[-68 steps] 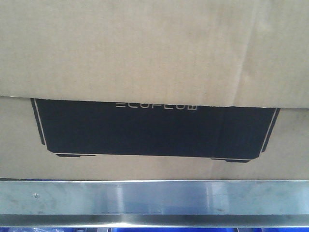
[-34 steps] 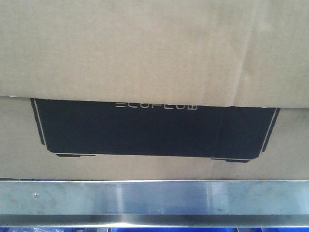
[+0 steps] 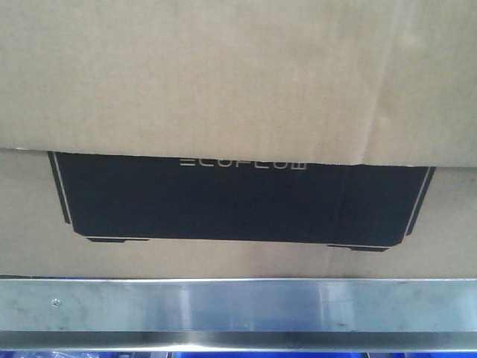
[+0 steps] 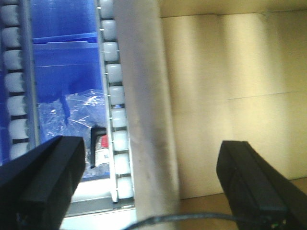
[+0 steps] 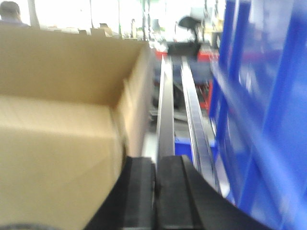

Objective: Grab box from left shelf to table start

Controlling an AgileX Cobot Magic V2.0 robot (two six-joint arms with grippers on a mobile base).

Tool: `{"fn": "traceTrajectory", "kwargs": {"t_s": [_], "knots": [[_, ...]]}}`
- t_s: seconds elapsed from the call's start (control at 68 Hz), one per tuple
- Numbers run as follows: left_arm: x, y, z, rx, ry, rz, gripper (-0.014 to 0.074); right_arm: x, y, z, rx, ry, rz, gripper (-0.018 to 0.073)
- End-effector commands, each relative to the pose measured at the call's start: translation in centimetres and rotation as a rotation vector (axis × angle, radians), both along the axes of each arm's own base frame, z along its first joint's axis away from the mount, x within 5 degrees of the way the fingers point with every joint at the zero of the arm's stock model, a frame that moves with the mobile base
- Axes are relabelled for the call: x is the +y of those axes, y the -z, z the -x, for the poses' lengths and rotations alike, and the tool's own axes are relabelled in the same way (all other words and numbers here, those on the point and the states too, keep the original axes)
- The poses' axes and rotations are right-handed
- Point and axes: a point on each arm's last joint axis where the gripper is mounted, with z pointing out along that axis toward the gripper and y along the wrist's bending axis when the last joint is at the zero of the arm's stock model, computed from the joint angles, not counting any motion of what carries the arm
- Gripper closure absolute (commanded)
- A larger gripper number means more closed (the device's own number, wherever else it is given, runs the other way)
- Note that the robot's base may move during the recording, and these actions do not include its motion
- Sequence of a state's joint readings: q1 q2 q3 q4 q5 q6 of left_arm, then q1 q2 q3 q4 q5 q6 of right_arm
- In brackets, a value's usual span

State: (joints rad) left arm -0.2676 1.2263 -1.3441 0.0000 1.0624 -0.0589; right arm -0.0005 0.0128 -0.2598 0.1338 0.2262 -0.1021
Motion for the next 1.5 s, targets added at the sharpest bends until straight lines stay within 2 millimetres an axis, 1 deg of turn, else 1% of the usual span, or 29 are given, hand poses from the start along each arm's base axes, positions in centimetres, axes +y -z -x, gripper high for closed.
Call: {"fn": "traceTrajectory", "kwargs": {"t_s": [0.0,0.029,0.044,0.059,0.147,0.176,0.265,0.353,0.382,0.412,0.426,0.514,0.529,0.617,0.661,0.691,0.764,0.823,0.897,0.985,1.147,1.308,1.396,1.411,1.485], "knots": [[0.1,-1.8,0.3,-0.096,-0.008,0.034,0.0131,-0.1,-3.5,0.3,-0.076,0.012,0.005,-0.0002],[0.1,-1.8,0.3,-0.098,-0.008,0.035,0.0131,-0.1,-4.2,0.1,-0.069,0.011,0.006,-0.0067],[0.1,-1.8,0.3,-0.098,-0.008,0.035,0.0131,-0.1,-4.5,0.1,-0.069,0.011,0.006,-0.009],[0.1,-1.8,0.3,-0.098,-0.008,0.035,0.0131,0.0,-4.8,0.0,-0.066,0.009,0.006,-0.0092],[0.1,-1.8,0.3,-0.098,-0.008,0.035,0.0131,0.0,-6.9,-0.3,-0.036,0.003,0.008,-0.0055],[0.1,-1.8,0.3,-0.098,-0.008,0.035,0.0131,0.0,-7.8,-0.3,-0.025,0.0,0.01,-0.0052],[0.1,-1.8,0.3,-0.098,-0.008,0.035,0.0131,0.2,-9.7,-1.3,0.073,-0.024,-0.005,-0.0052],[0.1,-1.8,0.3,-0.098,-0.008,0.035,0.0131,0.5,-11.9,-2.7,0.186,-0.056,-0.025,-0.0052],[0.1,-1.8,0.3,-0.098,-0.008,0.035,0.0131,0.6,-12.2,-3.5,0.24,-0.065,-0.028,-0.0052],[0.1,-1.8,0.3,-0.098,-0.008,0.035,0.0131,0.7,-13.1,-4.2,0.276,-0.072,-0.026,-0.0052],[0.1,-1.8,0.3,-0.098,-0.008,0.035,0.0131,0.7,-13.2,-4.7,0.304,-0.074,-0.025,-0.0052],[0.1,-1.8,0.3,-0.098,-0.008,0.035,0.0131,0.8,-14.4,-6.7,0.422,-0.09,-0.019,-0.0052],[0.1,-1.8,0.3,-0.098,-0.008,0.035,0.0131,0.8,-14.4,-7.4,0.452,-0.093,-0.019,-0.0052],[0.1,-1.8,0.3,-0.098,-0.008,0.035,0.0131,1.0,-15.0,-9.5,0.585,-0.11,-0.012,-0.0052],[0.1,-1.8,0.3,-0.098,-0.008,0.035,0.0131,1.0,-14.9,-11.1,0.67,-0.119,-0.011,-0.0051],[0.1,-1.8,0.3,-0.098,-0.008,0.035,0.0131,1.0,-14.9,-11.6,0.707,-0.124,-0.009,-0.0051],[0.1,-1.8,0.3,-0.098,-0.008,0.035,0.0131,1.1,-14.6,-13.8,0.81,-0.134,-0.008,-0.0051],[0.1,-1.8,0.3,-0.098,-0.008,0.035,0.0131,1.1,-14.3,-15.0,0.86,-0.136,-0.013,-0.005],[0.1,-1.8,0.3,-0.098,-0.008,0.035,0.0131,1.0,-13.3,-17.1,0.922,-0.13,-0.007,-0.0042],[0.1,-1.8,0.2,-0.094,-0.008,0.034,0.0131,0.8,-12.3,-18.5,0.971,-0.117,0.006,-0.0021],[-0.1,-1.2,-0.5,-0.071,-0.008,0.027,0.0131,0.5,-10.9,-20.0,1.034,-0.093,0.035,0.0038],[-0.3,-0.4,-1.3,-0.036,-0.008,0.017,0.0135,0.5,-10.4,-20.7,1.043,-0.092,0.034,0.0071],[-0.4,-0.3,-1.3,-0.034,-0.008,0.017,0.0188,0.5,-10.4,-20.8,1.045,-0.092,0.034,0.0149],[-0.4,-0.3,-1.3,-0.034,-0.008,0.017,0.0196,0.5,-10.4,-20.8,1.046,-0.092,0.034,0.017],[-0.4,-0.3,-1.3,-0.034,-0.008,0.017,0.0304,0.5,-10.4,-20.8,1.046,-0.092,0.034,0.0312]]}}
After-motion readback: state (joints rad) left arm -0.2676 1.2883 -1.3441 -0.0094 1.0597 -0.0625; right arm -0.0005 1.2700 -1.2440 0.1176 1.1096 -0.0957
